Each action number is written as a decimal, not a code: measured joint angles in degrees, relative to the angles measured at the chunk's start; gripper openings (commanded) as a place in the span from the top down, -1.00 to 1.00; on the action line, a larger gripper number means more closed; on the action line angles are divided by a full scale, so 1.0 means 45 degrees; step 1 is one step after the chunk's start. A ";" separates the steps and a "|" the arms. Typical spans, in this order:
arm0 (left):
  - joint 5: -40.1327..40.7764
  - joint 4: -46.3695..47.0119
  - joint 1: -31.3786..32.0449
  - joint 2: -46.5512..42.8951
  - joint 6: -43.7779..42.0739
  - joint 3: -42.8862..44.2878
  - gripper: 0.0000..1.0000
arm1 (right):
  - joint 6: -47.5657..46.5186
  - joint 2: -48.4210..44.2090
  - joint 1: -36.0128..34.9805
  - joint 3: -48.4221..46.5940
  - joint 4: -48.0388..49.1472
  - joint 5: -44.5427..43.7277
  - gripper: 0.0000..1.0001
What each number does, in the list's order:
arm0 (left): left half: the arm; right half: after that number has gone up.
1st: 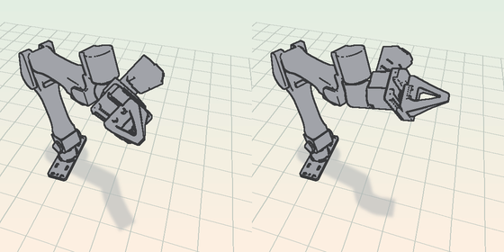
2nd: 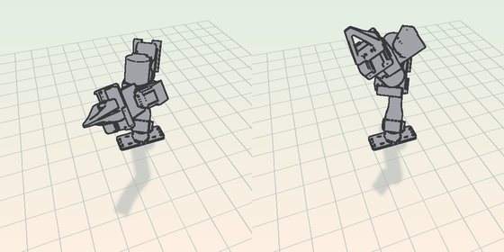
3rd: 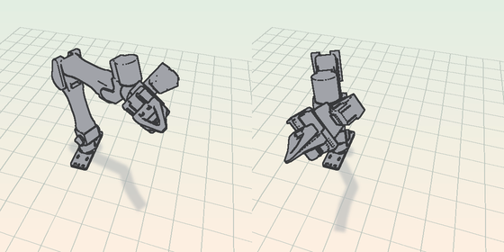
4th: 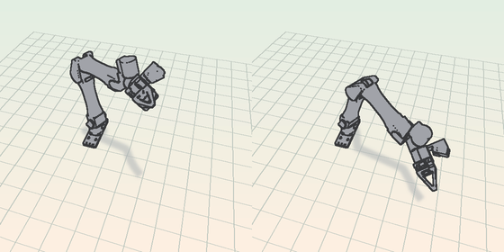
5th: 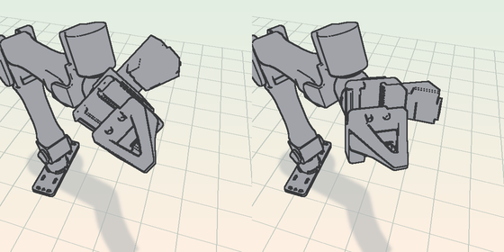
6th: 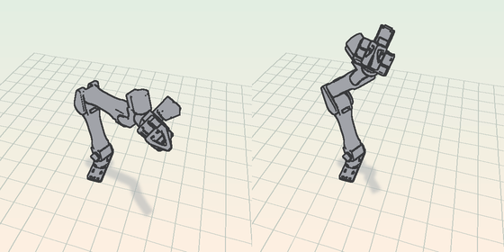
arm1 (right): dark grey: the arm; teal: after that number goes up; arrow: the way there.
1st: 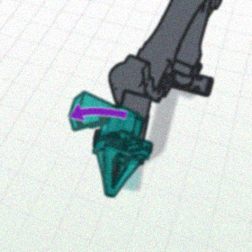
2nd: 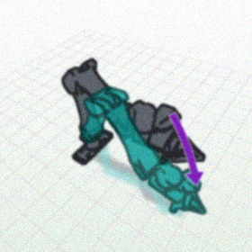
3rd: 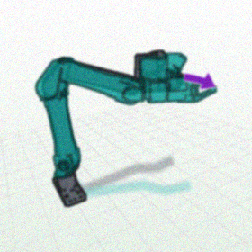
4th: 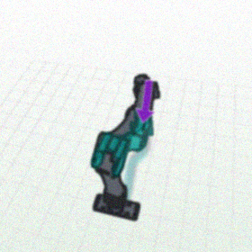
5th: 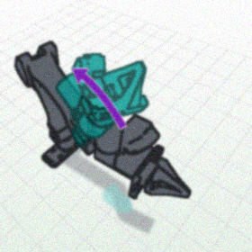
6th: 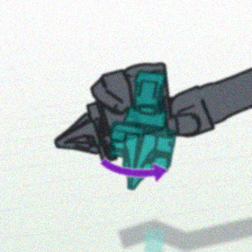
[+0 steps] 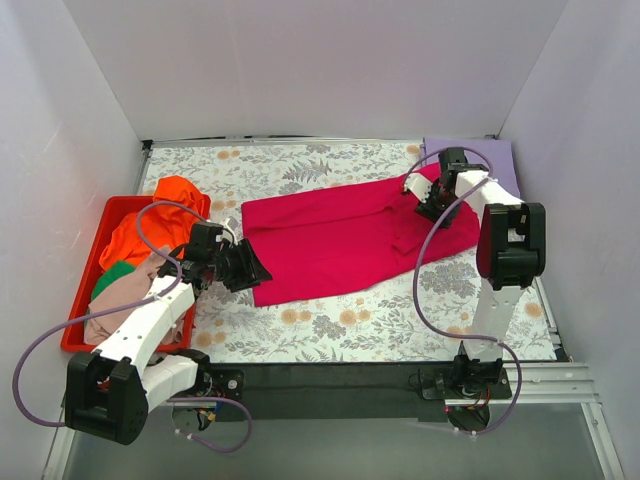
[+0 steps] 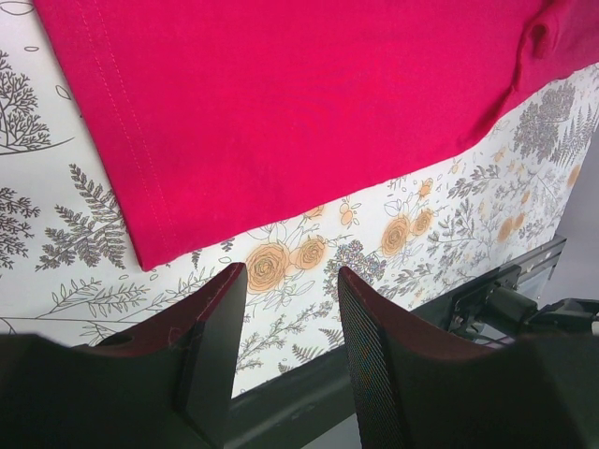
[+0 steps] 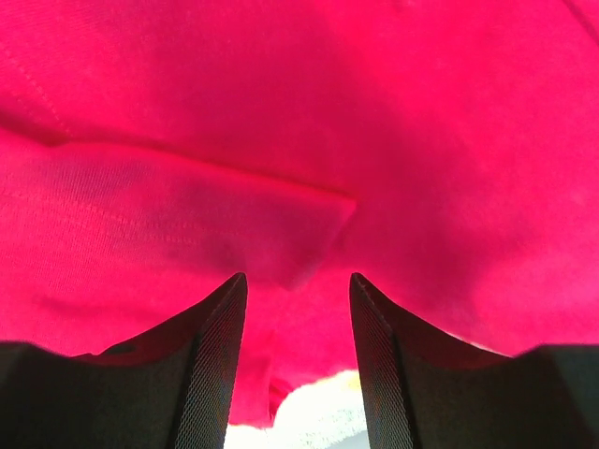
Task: Fold and stack the t-shirts
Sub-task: Fold the tshirt
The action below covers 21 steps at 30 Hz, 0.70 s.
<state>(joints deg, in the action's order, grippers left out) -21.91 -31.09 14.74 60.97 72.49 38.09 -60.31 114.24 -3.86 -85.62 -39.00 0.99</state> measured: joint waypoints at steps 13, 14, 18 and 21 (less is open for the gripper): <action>0.0005 0.0019 0.0000 0.0000 0.0107 0.0000 0.15 | 0.0068 0.0758 0.0034 -0.0369 -0.0058 0.0015 0.71; 0.0005 0.0019 0.0000 0.0000 0.0121 0.0000 0.14 | 0.0068 0.0758 0.0044 -0.0369 -0.0063 0.0019 0.74; 0.0005 0.0019 0.0000 0.0000 0.0146 0.0000 0.14 | 0.0073 0.0709 0.0112 -0.0355 -0.0068 0.0068 0.96; 0.0000 0.0019 0.0000 0.0000 0.0185 0.0000 0.14 | 0.0073 0.0384 0.0185 -0.0083 -0.0068 0.0107 0.97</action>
<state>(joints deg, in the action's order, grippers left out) -21.91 -31.00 14.74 60.97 73.32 38.09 -59.99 115.96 -3.03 -86.00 -39.31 1.48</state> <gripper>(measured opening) 0.425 0.023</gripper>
